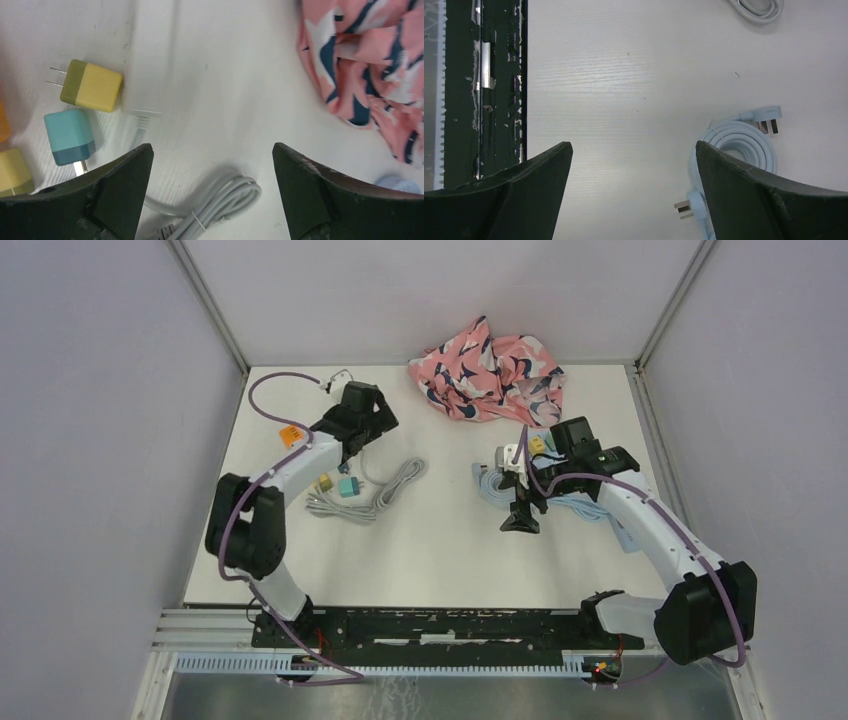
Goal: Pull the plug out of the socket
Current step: Place the socket at the center of the board, then move the socket to the center of the board.
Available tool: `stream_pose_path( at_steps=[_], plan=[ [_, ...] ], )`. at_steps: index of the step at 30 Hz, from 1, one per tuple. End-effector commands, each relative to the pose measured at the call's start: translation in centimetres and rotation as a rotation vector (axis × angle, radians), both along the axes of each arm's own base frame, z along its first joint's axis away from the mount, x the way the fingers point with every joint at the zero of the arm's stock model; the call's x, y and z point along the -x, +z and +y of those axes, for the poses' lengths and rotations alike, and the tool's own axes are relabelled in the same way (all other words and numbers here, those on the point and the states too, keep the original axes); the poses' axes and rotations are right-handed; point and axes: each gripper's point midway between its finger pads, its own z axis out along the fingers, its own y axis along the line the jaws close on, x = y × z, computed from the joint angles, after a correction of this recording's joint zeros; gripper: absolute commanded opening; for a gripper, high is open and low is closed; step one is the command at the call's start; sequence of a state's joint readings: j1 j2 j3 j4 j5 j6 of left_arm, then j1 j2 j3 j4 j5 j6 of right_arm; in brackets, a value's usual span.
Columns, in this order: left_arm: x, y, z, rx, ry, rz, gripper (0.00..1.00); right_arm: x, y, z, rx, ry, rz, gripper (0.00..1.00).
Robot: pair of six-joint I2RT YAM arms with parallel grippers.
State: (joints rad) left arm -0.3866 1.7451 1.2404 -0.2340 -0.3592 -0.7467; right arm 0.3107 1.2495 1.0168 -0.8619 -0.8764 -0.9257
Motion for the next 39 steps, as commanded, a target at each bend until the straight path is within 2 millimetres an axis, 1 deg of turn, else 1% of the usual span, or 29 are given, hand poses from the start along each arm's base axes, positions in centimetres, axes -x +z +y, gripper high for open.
stream_pose_path(
  at_steps=[1, 5, 7, 9, 12, 14, 16, 17, 19, 20, 22, 24, 26, 28, 29, 30, 32, 34, 36, 39],
  plan=[
    [1.7, 5.3, -1.6, 0.135, -0.088, -0.098, 0.96, -0.1, 2.5, 0.6, -0.090, -0.033, 0.020, 1.00],
    [3.1, 9.2, -3.0, 0.204, -0.183, -0.142, 0.97, 0.1, 4.0, 0.7, -0.139, -0.064, 0.056, 1.00],
    [3.5, 11.7, -3.3, 0.215, -0.212, -0.168, 1.00, 0.1, 4.9, 0.5, -0.170, -0.079, 0.058, 1.00],
    [3.8, 14.4, -3.4, 0.225, -0.232, -0.200, 0.99, -0.1, 5.8, 0.1, -0.201, -0.111, 0.059, 1.00],
    [4.5, 18.0, -4.1, 0.245, -0.303, -0.260, 0.99, -1.1, 7.4, -0.7, -0.228, -0.192, 0.080, 1.00],
    [5.3, 19.9, -5.0, 0.247, -0.400, -0.305, 0.99, -1.9, 8.4, -1.3, -0.241, -0.258, 0.104, 1.00],
    [6.8, 21.3, -6.3, 0.225, -0.556, -0.359, 0.99, -2.7, 9.6, -1.4, -0.270, -0.326, 0.146, 1.00],
    [7.5, 21.5, -6.9, 0.208, -0.641, -0.376, 0.99, -3.0, 10.2, -1.2, -0.285, -0.338, 0.166, 1.00],
    [9.2, 21.8, -7.6, 0.172, -0.769, -0.414, 0.99, -3.3, 11.7, -0.7, -0.316, -0.328, 0.204, 1.00],
    [9.8, 21.8, -7.6, 0.155, -0.808, -0.429, 0.99, -3.4, 12.6, -0.5, -0.329, -0.317, 0.211, 1.00],
    [10.9, 21.1, -7.7, 0.125, -0.868, -0.450, 0.99, -3.9, 13.9, -0.3, -0.338, -0.309, 0.225, 1.00],
    [11.7, 20.8, -7.4, 0.097, -0.894, -0.484, 0.99, -4.6, 14.5, -0.4, -0.328, -0.316, 0.211, 1.00],
    [12.5, 20.4, -7.1, 0.066, -0.916, -0.522, 0.99, -5.2, 14.2, -0.6, -0.314, -0.336, 0.196, 1.00],
    [13.2, 20.0, -6.6, 0.028, -0.928, -0.558, 0.99, -5.8, 14.0, -1.1, -0.347, -0.362, 0.221, 0.99],
    [13.4, 19.7, -6.3, 0.008, -0.928, -0.572, 0.99, -6.3, 14.2, -1.3, -0.394, -0.384, 0.259, 0.99],
    [13.6, 19.6, -6.0, -0.012, -0.924, -0.590, 0.99, -6.9, 14.0, -1.8, -0.455, -0.403, 0.307, 0.99],
    [13.9, 19.5, -5.3, -0.042, -0.906, -0.609, 0.99, -8.4, 14.6, -3.0, -0.578, -0.452, 0.401, 0.99],
    [14.0, 19.5, -4.8, -0.068, -0.888, -0.630, 0.99, -9.5, 14.4, -4.1, -0.628, -0.509, 0.445, 0.99],
    [13.8, 19.4, -4.5, -0.083, -0.872, -0.635, 0.99, -9.4, 13.4, -4.5, -0.603, -0.521, 0.435, 0.99],
    [13.5, 18.8, -4.5, -0.089, -0.873, -0.617, 0.99, -9.3, 12.0, -4.8, -0.566, -0.540, 0.395, 0.99]
  ],
)
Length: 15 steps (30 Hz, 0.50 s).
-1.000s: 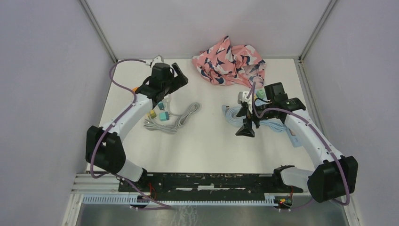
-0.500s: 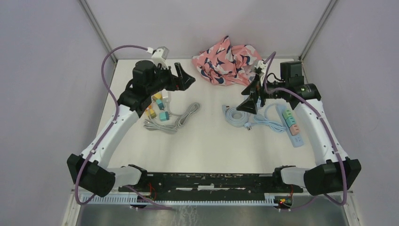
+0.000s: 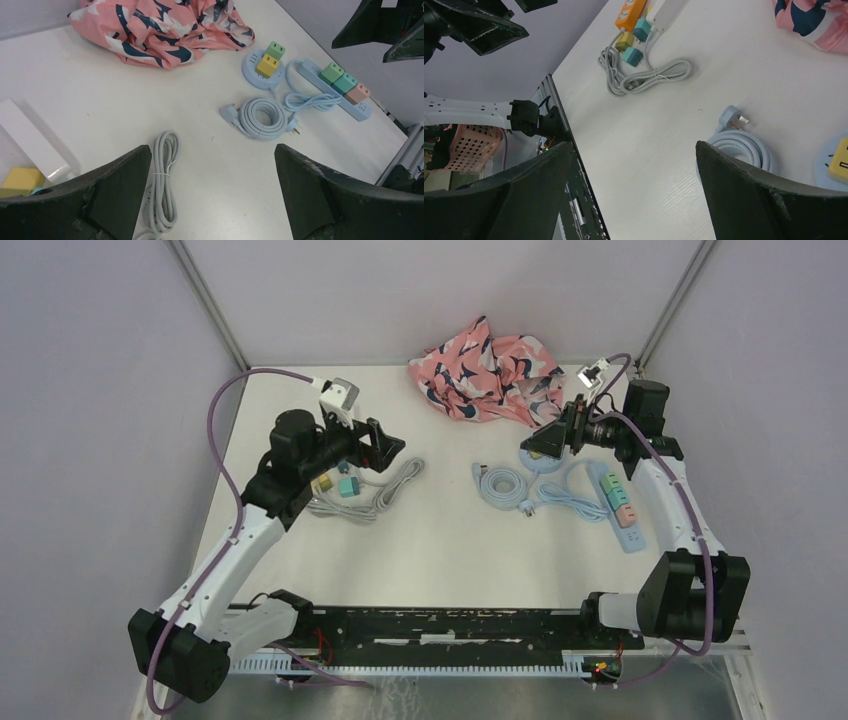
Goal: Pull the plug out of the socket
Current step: Move the socket to the center of the board.
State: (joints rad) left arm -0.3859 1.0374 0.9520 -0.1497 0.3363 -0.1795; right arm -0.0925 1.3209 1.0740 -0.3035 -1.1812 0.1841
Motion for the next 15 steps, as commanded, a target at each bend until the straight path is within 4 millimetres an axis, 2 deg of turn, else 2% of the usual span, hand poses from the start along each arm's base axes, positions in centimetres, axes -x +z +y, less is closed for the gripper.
stream_pose_path(
  at_steps=[1, 9, 15],
  plan=[
    [-1.1, 1.9, 0.3, -0.026, 0.011, -0.127, 0.99, 0.3, 1.8, 0.4, 0.000, 0.031, -0.123, 0.99],
    [-1.4, 0.8, -0.2, -0.021, -0.004, -0.076, 0.99, -0.1, -1.0, -1.1, 0.052, -0.050, -0.104, 0.99],
    [-2.4, -0.6, 0.3, -0.055, 0.039, -0.055, 0.99, -0.2, -1.0, -1.4, 0.021, -0.053, -0.107, 0.99]
  ],
)
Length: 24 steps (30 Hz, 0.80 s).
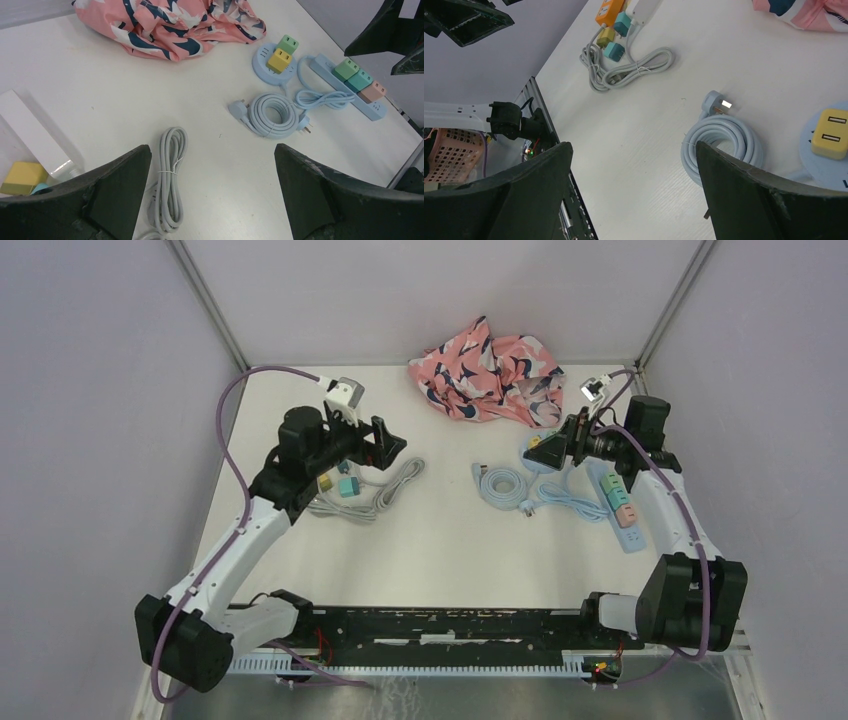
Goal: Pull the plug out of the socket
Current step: Move the socket to the center of the board.
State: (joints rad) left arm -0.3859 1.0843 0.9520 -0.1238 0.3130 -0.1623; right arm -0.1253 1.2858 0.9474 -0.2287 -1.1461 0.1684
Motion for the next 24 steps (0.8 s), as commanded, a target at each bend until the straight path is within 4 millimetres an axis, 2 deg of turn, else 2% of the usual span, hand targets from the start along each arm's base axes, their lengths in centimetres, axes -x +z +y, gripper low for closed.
stream_pose_path(
  at_steps=[1, 11, 19, 24],
  plan=[
    [-1.2, 0.2, 0.3, -0.033, 0.022, -0.055, 0.99, -0.4, 1.9, -0.2, 0.006, 0.011, -0.114, 0.99],
    [-2.2, -1.9, 0.0, -0.029, 0.042, 0.034, 0.99, -0.3, 1.7, -0.6, -0.025, 0.054, -0.101, 0.99],
    [-2.6, -2.0, 0.6, -0.050, 0.067, 0.035, 0.99, -0.2, 1.7, -0.6, -0.034, 0.065, -0.082, 1.00],
    [-2.4, -1.3, 0.9, -0.052, 0.075, 0.015, 0.99, -0.3, 1.7, -0.6, -0.033, 0.059, -0.077, 0.99]
  ],
)
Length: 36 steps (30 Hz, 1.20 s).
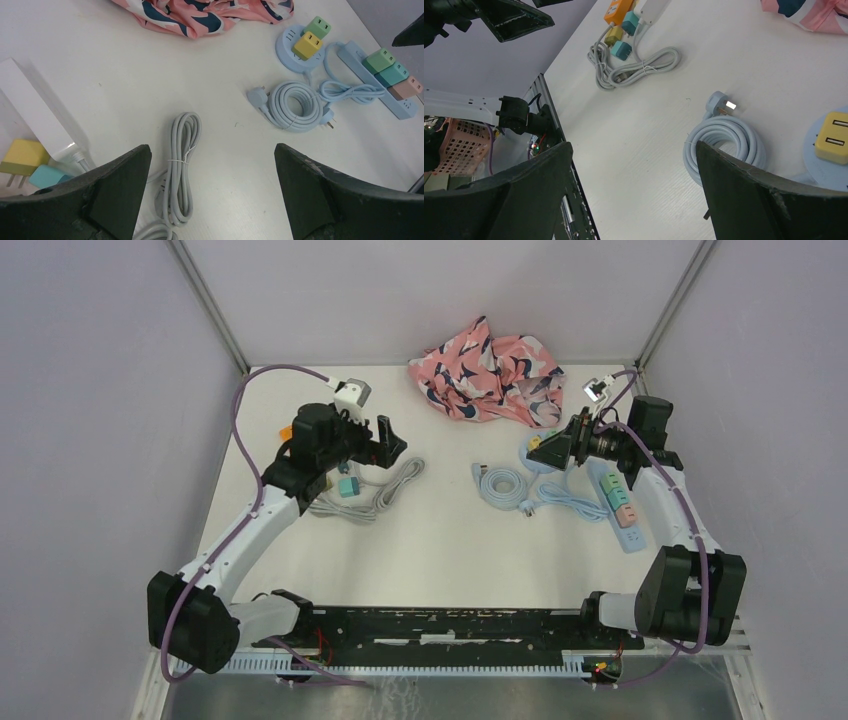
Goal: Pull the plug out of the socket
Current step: Move the socket to the center of the board.
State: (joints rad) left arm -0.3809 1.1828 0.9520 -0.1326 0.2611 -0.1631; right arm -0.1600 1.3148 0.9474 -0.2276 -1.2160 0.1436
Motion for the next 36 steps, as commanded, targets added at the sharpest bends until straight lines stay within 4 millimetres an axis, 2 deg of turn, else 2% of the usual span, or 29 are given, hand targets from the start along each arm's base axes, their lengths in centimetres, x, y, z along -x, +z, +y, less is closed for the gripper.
stream_pose_path(
  at_steps=[1, 5, 11, 27, 33, 36],
  plan=[
    [-0.5, 2.6, 0.7, -0.002, 0.020, -0.086, 0.99, -0.4, 1.9, 0.0, -0.003, 0.029, -0.077, 0.99],
    [-0.3, 3.3, 1.0, 0.000, 0.033, -0.109, 0.99, -0.4, 1.9, -0.1, 0.002, 0.023, -0.075, 1.00],
    [0.2, 4.0, 0.5, 0.026, 0.007, -0.118, 0.99, -0.3, 1.9, -0.1, 0.015, 0.023, -0.094, 1.00],
    [0.1, 3.8, 0.6, 0.024, 0.013, -0.118, 0.99, 0.2, 1.3, -0.5, 0.103, 0.037, -0.186, 1.00],
    [0.0, 3.5, 0.4, 0.028, 0.004, -0.102, 0.99, 0.7, 0.3, -0.5, 0.178, 0.092, -0.259, 1.00],
    [0.2, 3.7, 0.3, 0.036, -0.001, -0.104, 0.99, 1.2, -1.2, -0.2, 0.279, 0.154, -0.302, 1.00]
  ],
)
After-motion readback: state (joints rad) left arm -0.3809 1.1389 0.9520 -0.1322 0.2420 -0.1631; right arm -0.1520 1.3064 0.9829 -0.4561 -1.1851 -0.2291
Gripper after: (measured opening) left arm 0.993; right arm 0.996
